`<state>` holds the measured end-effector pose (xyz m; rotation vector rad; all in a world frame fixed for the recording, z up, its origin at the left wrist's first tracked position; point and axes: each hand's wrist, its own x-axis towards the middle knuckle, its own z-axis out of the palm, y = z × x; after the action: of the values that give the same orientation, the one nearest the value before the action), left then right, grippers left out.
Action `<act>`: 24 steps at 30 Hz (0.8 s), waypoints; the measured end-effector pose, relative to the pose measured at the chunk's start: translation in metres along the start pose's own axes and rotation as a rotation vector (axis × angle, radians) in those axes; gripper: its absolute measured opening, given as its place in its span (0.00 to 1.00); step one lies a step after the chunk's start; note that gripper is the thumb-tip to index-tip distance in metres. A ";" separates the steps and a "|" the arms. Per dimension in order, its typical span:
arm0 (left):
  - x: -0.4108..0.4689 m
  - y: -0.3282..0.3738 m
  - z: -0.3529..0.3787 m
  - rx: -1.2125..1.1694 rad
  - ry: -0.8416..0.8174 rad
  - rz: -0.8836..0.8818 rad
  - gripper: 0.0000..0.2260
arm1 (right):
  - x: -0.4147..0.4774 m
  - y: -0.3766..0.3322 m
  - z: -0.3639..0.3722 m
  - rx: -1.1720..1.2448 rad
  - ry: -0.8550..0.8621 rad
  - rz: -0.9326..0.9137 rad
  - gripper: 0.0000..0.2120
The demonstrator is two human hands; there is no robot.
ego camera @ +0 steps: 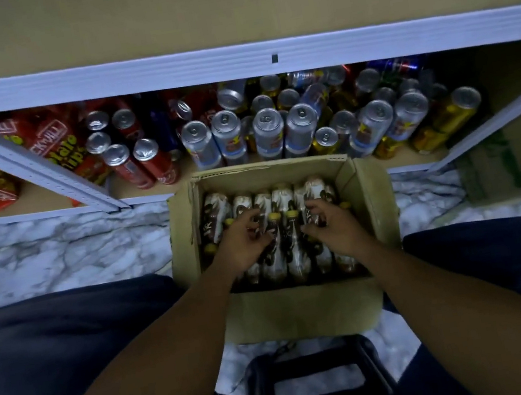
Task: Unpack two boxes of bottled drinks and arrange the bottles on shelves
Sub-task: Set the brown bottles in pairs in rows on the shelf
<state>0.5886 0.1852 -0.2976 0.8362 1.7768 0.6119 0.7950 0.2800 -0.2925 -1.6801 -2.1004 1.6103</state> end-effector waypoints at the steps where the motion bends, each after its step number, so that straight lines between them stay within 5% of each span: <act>1: 0.005 -0.002 0.002 -0.005 -0.011 -0.002 0.28 | 0.007 0.001 0.002 -0.042 0.002 -0.022 0.29; 15: 0.065 -0.023 0.008 0.276 -0.216 0.103 0.40 | 0.059 0.036 0.015 -0.644 -0.123 -0.244 0.41; 18: 0.068 -0.032 0.010 0.285 -0.242 0.081 0.43 | 0.059 0.036 0.017 -0.602 -0.112 -0.239 0.39; 24: 0.053 -0.037 0.014 0.091 -0.152 0.066 0.34 | 0.044 0.029 0.025 -0.458 0.039 -0.233 0.32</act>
<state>0.5806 0.2034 -0.3606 0.9817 1.6543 0.4998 0.7829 0.2918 -0.3484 -1.4615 -2.6740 1.0817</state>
